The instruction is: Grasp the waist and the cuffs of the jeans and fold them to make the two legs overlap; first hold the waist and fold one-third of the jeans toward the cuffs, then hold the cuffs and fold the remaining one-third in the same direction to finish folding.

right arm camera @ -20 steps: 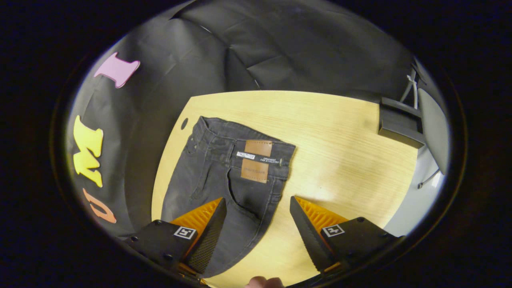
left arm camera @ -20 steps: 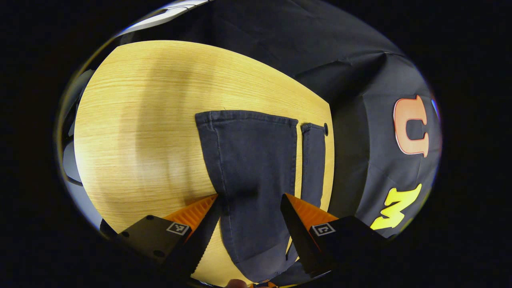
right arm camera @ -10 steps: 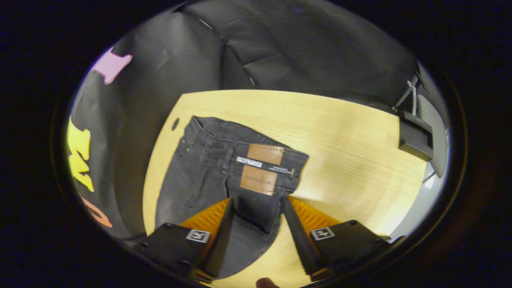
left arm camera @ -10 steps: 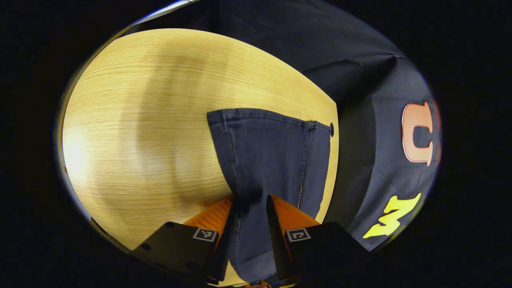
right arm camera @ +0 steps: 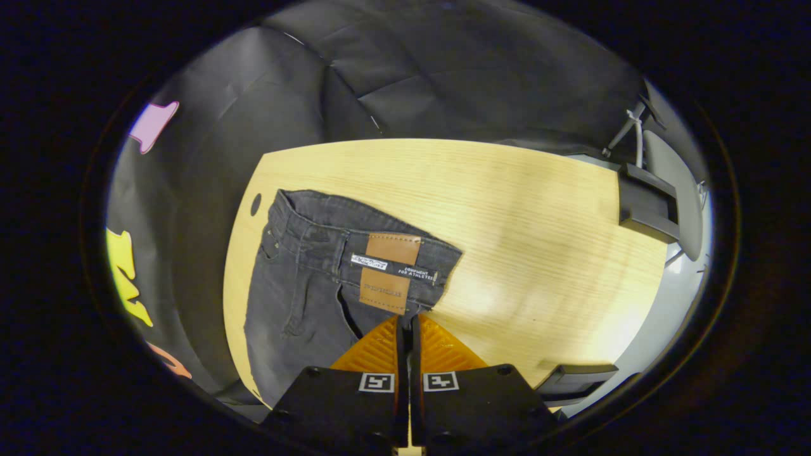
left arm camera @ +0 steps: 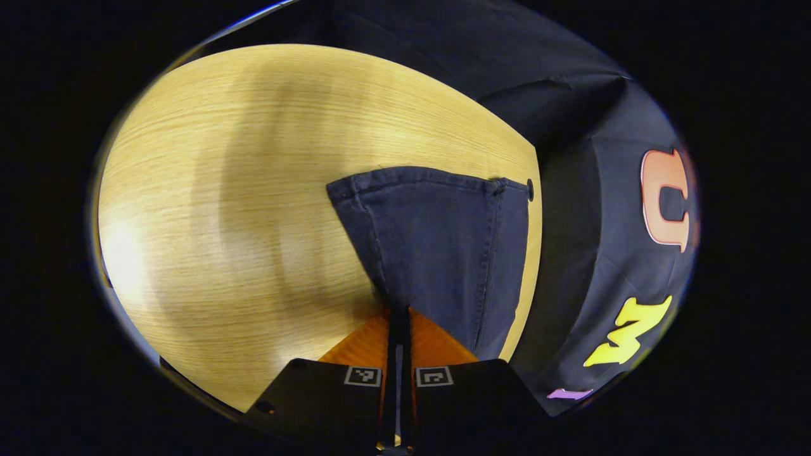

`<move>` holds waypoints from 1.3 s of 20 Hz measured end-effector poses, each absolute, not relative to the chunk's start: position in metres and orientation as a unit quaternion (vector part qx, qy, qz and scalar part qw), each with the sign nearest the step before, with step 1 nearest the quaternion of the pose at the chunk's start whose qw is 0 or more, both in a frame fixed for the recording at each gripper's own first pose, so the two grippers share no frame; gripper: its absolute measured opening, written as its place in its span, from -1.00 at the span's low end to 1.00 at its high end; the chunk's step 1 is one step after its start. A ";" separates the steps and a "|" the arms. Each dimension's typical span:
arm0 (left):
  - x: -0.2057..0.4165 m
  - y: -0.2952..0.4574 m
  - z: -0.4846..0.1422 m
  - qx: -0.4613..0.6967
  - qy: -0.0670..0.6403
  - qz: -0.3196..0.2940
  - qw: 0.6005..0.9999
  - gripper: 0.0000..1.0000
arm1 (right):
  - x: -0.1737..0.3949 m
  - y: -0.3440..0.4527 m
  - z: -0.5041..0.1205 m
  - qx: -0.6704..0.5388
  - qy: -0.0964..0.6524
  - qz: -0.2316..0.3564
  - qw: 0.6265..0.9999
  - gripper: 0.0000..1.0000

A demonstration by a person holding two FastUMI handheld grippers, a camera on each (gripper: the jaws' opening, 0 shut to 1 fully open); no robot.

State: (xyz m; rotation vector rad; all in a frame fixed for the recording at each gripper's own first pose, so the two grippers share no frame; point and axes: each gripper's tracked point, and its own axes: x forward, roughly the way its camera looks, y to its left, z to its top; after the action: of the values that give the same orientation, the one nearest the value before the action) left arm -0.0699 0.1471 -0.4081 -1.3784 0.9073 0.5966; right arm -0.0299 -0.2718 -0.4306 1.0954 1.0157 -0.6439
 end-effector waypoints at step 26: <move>0.130 0.152 -0.328 -0.484 0.425 0.108 0.757 -0.91 | 0.179 -0.252 -0.320 0.448 0.413 -0.149 0.779 -0.96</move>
State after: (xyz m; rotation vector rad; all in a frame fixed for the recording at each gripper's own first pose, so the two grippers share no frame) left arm 0.1300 0.1517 -0.3285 -1.0559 0.9254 0.2358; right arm 0.1790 -0.2518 -0.3197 0.9674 0.8921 -0.3229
